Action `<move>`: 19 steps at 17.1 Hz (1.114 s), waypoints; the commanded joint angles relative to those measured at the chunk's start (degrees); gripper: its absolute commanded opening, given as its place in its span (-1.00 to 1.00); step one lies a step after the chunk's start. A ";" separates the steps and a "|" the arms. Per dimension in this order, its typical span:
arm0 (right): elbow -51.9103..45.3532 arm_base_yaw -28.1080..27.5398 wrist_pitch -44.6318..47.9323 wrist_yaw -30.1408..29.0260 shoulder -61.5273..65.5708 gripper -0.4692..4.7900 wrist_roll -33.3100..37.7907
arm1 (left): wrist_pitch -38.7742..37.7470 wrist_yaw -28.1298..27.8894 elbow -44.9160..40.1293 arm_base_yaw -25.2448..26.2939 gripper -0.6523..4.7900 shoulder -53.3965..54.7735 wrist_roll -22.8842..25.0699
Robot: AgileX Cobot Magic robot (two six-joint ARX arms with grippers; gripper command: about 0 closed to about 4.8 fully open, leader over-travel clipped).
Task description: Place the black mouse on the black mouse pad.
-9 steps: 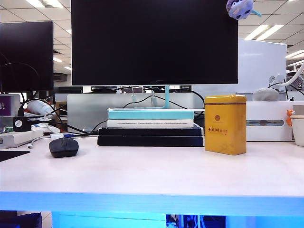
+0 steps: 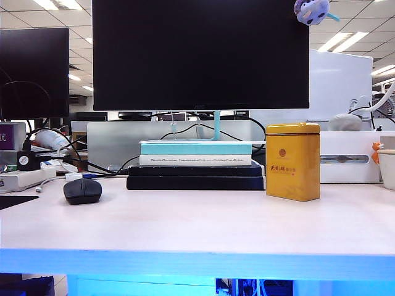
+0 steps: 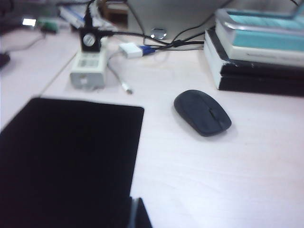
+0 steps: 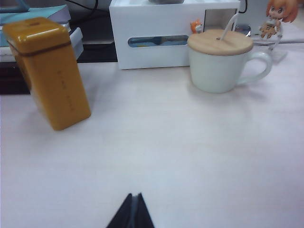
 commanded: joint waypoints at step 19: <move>59.19 0.68 5.99 -18.16 48.02 -0.83 -1.95 | -0.42 10.73 66.58 -4.17 -0.78 77.99 -18.53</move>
